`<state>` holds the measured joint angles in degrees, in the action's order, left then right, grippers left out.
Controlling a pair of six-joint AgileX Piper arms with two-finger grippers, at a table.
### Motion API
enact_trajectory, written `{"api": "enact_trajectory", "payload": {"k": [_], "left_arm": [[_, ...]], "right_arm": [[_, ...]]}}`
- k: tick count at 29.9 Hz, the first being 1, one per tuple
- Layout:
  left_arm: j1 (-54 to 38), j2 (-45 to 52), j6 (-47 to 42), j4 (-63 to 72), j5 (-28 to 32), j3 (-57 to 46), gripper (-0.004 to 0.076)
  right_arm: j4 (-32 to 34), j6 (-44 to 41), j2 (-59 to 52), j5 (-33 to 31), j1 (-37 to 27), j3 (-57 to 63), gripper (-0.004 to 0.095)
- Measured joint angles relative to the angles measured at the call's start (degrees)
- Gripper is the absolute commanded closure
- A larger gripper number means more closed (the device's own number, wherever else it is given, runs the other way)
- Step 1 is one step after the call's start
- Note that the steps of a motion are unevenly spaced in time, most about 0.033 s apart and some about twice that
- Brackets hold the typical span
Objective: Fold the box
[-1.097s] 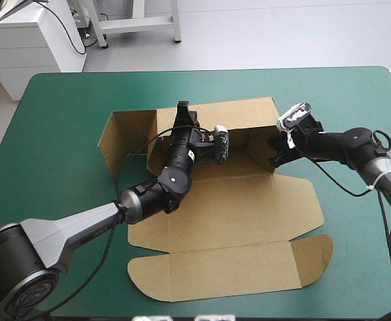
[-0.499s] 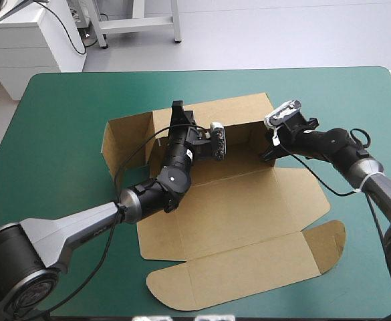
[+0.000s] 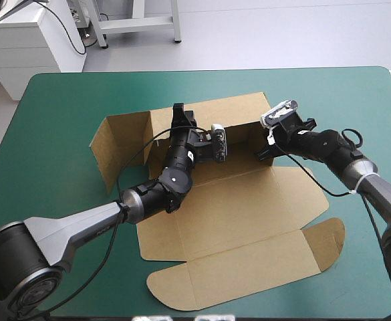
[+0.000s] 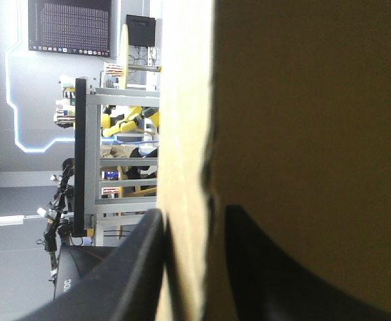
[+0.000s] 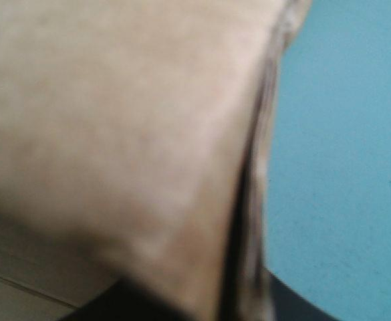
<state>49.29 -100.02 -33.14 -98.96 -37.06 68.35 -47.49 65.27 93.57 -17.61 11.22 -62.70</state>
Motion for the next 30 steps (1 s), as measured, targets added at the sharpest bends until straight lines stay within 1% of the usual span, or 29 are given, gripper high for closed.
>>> {"api": "enact_trajectory", "payload": {"k": [1,2,6,9,11,22,26,28,30], "left_arm": [[0.00,-0.22,-0.38,0.00,0.48,0.00,0.0281],[0.05,-0.38,-0.73,0.05,1.10,0.00,0.0287],[0.14,-0.87,-4.85,0.05,3.19,0.00,0.0372],[1.04,-0.87,-7.71,-0.06,2.28,0.00,0.0424],[2.16,-0.71,-8.38,-0.06,0.82,0.00,0.0440],[11.89,2.19,-10.28,1.15,-5.00,-0.18,0.0444],[15.50,2.93,-10.54,1.26,-8.53,-0.18,0.0456],[17.35,3.14,-10.78,1.46,-11.05,-0.18,0.0498],[19.41,3.52,-10.97,1.61,-13.73,-0.18,0.0596]], "right_arm": [[0.00,-0.07,0.00,0.00,0.01,0.00,0.0907],[0.00,-0.30,0.00,0.00,0.06,-0.02,0.0907],[0.00,-0.55,0.00,0.17,0.06,-0.02,0.0907],[0.00,-0.69,0.00,0.22,0.06,-0.02,0.0906],[0.16,-1.37,0.00,0.22,0.06,-0.02,0.0907],[0.45,-2.51,0.00,-0.21,0.54,-0.02,0.0907],[0.70,-3.48,0.00,-0.22,0.54,-0.02,0.0907],[0.83,-3.75,0.00,-0.22,0.54,-0.02,0.0908],[0.89,-3.96,0.00,-0.22,0.54,-0.02,0.0908]]}}
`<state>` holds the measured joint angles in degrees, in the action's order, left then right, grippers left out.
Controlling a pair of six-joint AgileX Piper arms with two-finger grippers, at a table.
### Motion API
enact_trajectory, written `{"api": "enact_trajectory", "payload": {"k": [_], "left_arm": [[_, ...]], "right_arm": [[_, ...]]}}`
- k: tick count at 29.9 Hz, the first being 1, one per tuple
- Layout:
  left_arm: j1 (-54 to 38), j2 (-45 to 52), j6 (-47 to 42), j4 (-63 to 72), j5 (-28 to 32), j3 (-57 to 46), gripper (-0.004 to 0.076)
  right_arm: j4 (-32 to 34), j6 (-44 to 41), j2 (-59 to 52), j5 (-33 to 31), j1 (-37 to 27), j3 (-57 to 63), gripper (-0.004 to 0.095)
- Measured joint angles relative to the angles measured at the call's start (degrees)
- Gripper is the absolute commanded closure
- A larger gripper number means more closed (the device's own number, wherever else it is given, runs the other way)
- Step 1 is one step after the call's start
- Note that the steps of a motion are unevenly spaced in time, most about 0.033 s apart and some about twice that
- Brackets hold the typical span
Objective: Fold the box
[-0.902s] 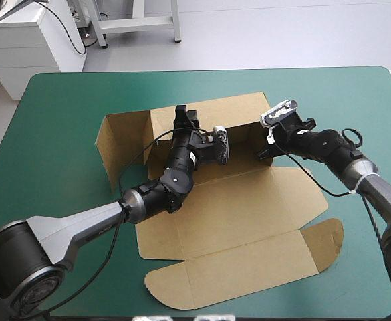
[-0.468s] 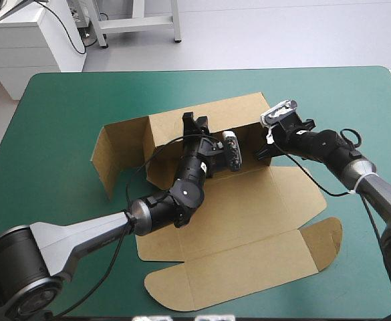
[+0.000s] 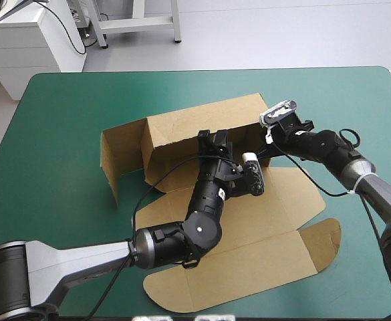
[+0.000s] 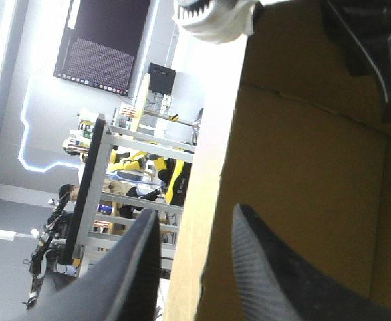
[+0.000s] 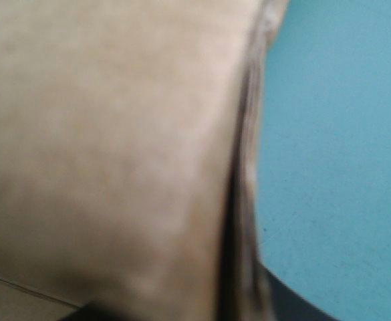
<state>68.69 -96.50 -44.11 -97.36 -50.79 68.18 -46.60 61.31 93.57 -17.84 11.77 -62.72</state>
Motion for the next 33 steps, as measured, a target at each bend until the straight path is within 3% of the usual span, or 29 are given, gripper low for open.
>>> {"api": "enact_trajectory", "payload": {"k": [2,13,19,23,33], "left_arm": [[1.56,0.51,-0.15,-0.01,-2.56,0.00,0.0729],[1.32,9.13,0.12,0.44,-3.94,0.00,0.0725],[-9.38,12.49,1.91,11.23,1.00,4.38,0.0725],[-18.01,14.36,3.97,20.45,4.14,9.00,0.0724],[-36.09,15.68,22.31,48.18,5.12,16.40,0.0724]], "right_arm": [[0.05,-0.03,0.00,0.00,0.00,0.00,0.0908],[0.42,-3.21,0.00,0.00,0.07,0.00,0.0908],[4.99,-8.59,-1.74,-2.48,0.37,0.00,0.0908],[12.88,-17.08,-4.58,-6.55,0.55,0.18,0.0908],[24.50,-34.77,-10.29,-19.68,0.56,-0.41,0.0908]]}}
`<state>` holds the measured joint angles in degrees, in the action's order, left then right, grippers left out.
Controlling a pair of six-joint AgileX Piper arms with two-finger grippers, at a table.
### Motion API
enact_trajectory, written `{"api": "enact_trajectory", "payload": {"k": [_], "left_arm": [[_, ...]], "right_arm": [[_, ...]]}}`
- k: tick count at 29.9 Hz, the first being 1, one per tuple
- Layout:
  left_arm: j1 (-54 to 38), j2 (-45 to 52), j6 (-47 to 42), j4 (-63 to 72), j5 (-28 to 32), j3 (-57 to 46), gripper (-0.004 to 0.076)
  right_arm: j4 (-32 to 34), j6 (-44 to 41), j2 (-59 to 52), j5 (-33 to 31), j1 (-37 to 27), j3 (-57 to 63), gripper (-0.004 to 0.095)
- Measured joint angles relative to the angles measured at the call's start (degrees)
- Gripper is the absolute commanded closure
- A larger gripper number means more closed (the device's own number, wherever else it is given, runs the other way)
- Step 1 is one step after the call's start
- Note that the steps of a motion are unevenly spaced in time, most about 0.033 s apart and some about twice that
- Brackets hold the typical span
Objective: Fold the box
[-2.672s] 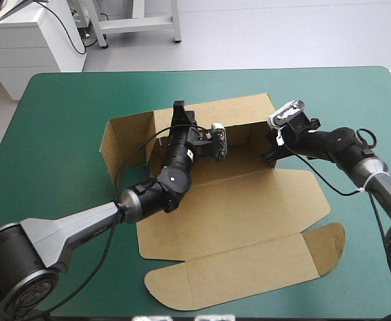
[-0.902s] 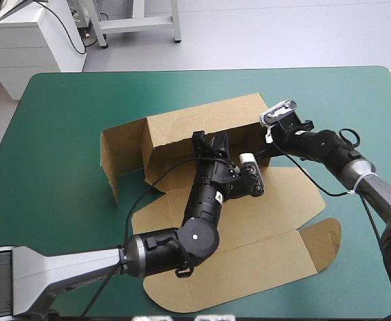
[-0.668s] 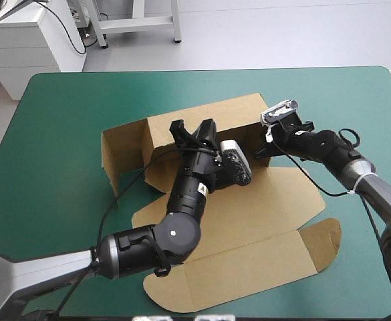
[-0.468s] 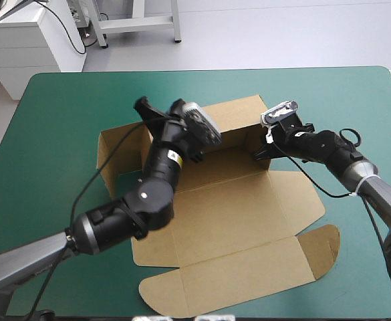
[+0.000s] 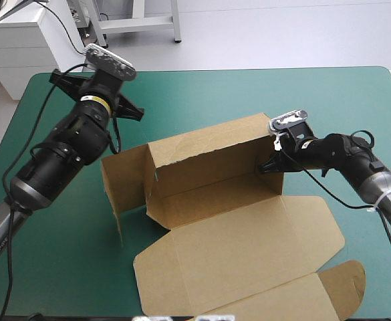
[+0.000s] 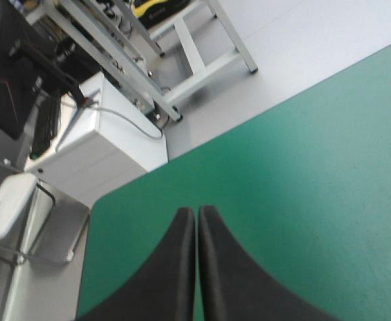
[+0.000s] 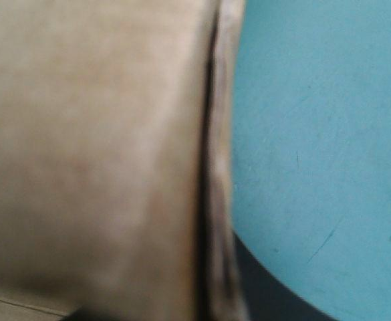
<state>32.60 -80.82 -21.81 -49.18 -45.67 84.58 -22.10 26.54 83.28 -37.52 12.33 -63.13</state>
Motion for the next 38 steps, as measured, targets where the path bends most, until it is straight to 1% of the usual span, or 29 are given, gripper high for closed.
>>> {"api": "enact_trajectory", "payload": {"k": [6,13,17,21,25,29,31,33,35,37,38], "left_arm": [[-12.81,0.00,6.05,16.37,0.91,0.21,0.0724],[-24.08,0.00,14.91,33.77,-1.07,0.21,0.0725],[-29.15,0.00,18.78,41.17,-3.76,0.21,0.0725],[-32.72,0.00,22.38,45.82,-7.95,0.21,0.0725],[-34.47,0.00,23.98,47.73,-10.48,0.21,0.0725],[-34.88,0.00,24.26,49.18,-10.90,0.21,0.0725],[-34.95,0.00,25.47,50.85,-11.02,0.21,0.0725],[-34.95,0.00,27.75,53.33,-11.53,0.21,0.0725],[-34.95,0.00,28.99,55.03,-12.51,0.21,0.0725],[-34.95,0.00,29.57,56.07,-13.10,0.21,0.0725],[-34.95,0.00,29.69,56.29,-13.10,0.21,0.0725]], "right_arm": [[4.45,-8.11,-0.12,-9.86,0.00,-5.92,0.0908],[7.65,-14.83,1.56,-22.24,0.00,-17.43,0.0908],[8.01,-16.68,5.74,-28.87,0.00,-23.46,0.0908],[8.01,-17.84,10.95,-32.54,0.06,-26.80,0.0908],[8.25,-18.70,15.66,-33.31,0.06,-28.55,0.0908],[8.07,-19.44,18.92,-33.44,0.10,-31.10,0.0908],[8.07,-19.63,20.53,-31.83,0.10,-32.63,0.0907],[7.89,-19.76,22.15,-29.42,0.10,-33.64,0.0886],[7.49,-19.81,23.66,-27.40,0.10,-34.37,0.0838],[7.06,-19.88,24.99,-25.41,0.10,-34.63,0.0749],[6.82,-19.88,25.54,-24.83,0.10,-34.63,0.0640]]}}
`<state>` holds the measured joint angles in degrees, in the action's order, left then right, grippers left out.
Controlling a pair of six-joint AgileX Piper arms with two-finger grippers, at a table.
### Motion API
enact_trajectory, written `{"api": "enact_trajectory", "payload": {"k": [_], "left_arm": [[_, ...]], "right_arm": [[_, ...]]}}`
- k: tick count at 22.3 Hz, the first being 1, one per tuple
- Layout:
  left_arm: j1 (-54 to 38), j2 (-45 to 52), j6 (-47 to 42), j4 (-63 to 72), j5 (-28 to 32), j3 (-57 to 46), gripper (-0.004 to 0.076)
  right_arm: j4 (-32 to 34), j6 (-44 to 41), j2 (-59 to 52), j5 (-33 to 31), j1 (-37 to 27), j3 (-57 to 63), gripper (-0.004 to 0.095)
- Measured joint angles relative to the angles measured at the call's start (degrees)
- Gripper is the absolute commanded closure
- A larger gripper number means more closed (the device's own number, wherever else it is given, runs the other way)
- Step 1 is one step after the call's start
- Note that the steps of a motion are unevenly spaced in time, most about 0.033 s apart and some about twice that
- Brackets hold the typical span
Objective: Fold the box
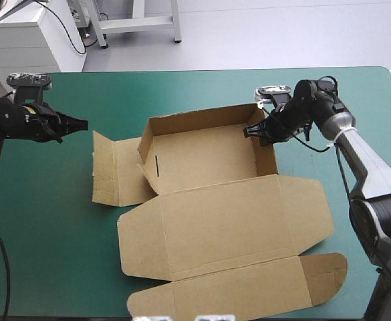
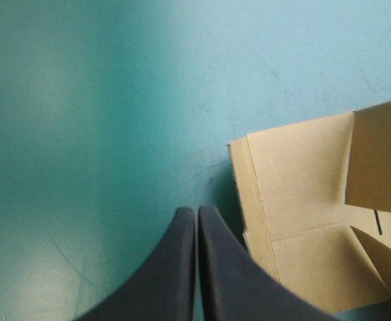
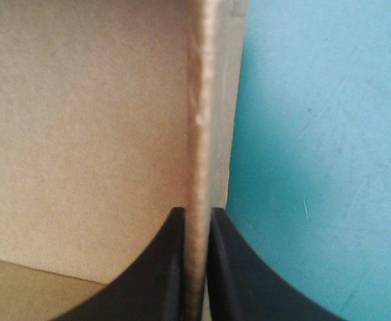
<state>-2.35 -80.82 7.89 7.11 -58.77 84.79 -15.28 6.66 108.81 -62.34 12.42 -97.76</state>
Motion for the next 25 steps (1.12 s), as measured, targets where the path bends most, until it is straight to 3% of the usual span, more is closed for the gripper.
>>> {"api": "enact_trajectory", "payload": {"k": [2,6,9,12,21,25], "left_arm": [[0.00,0.00,0.23,0.18,0.00,0.00,0.0725],[0.00,0.00,0.33,0.25,0.00,0.00,0.0727],[0.00,0.00,0.33,0.25,-0.15,0.00,0.0727],[0.00,0.00,0.37,0.25,-0.11,0.00,0.0729],[0.00,0.00,0.32,0.25,-0.22,0.00,0.0731],[0.00,0.00,0.32,0.25,-0.22,0.00,0.0731]], "right_arm": [[-0.27,0.05,0.93,1.73,0.08,0.00,0.0547],[0.81,0.05,1.45,0.62,0.17,-4.92,0.0541],[5.19,0.05,1.32,-7.07,0.29,-16.70,0.0542],[7.70,-0.14,0.22,-8.76,0.29,-21.48,0.0542],[2.68,-0.12,0.13,-8.95,0.29,-13.15,0.0555],[3.68,0.19,0.13,-8.90,0.29,-9.13,0.0587]]}}
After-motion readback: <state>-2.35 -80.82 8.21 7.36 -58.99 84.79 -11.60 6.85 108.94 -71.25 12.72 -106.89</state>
